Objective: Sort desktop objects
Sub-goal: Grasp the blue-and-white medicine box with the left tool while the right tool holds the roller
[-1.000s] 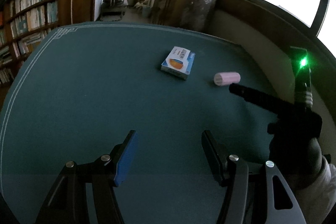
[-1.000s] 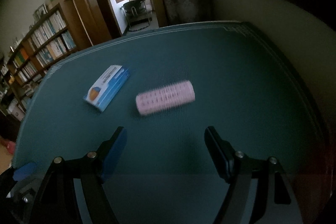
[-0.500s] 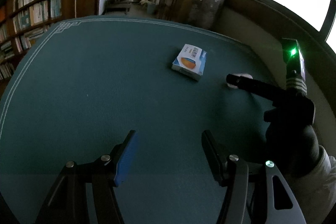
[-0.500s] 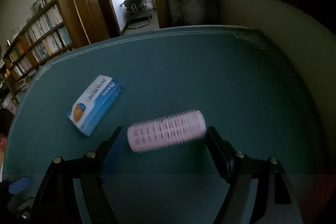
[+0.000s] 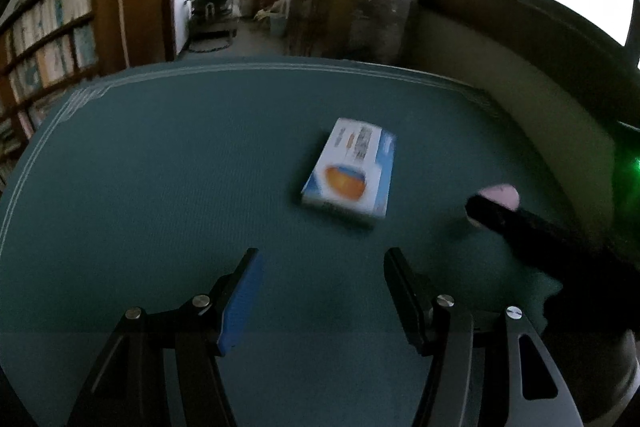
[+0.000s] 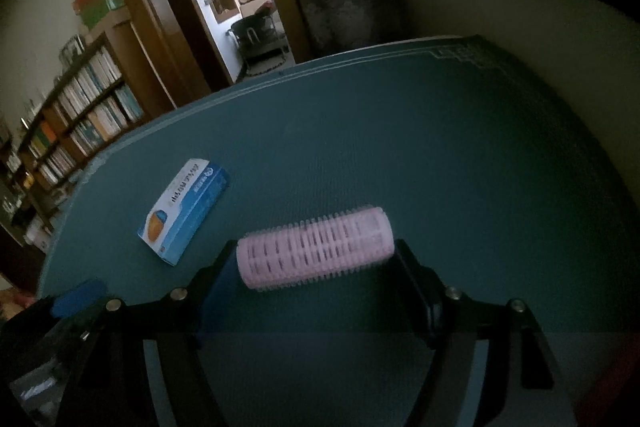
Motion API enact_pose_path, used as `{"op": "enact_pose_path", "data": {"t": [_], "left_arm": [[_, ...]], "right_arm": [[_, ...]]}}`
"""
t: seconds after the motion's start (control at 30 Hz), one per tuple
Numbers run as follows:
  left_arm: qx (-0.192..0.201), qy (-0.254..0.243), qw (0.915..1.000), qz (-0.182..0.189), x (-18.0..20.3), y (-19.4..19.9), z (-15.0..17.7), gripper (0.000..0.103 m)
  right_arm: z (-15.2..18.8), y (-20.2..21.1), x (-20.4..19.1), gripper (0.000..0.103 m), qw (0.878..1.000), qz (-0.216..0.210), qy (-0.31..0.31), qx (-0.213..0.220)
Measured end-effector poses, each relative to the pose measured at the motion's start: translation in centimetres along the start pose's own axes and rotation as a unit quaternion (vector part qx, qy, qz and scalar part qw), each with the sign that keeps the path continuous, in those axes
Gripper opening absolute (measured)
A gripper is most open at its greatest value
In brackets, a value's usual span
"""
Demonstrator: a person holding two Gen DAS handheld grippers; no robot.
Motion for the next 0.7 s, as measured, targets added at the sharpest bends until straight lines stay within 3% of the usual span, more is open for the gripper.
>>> {"op": "enact_pose_path", "data": {"t": [0.33,0.57,0.7], "left_arm": [[-0.009,-0.061,0.9981,-0.001,1.6,-4.7,-3.9,0.064],[0.000,-0.086,0.9961,0.015,1.7,-4.8,-5.7,0.064],[0.011,-0.149,0.9886,0.017,2.6,-4.7,-6.4,0.064]], "right_arm": [[-0.2,-0.2,-0.2,0.077,1.000,-0.015,-0.010,0.002],[-0.2,-0.3,-0.1,0.077,1.000,-0.018,-0.012,0.002],[-0.3,-0.3,0.0,0.077,1.000,-0.019,-0.013,0.002]]}}
Point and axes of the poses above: each gripper's, at about its wrist camera, not at the fingertips, and y roughly against the way its jaws point, x to its right, z to its underside, the point moved 10 cm from there along -y, roughly the way its jaws point, and after that the axes turned 6 degrees about -y, right-handed, at the moved point
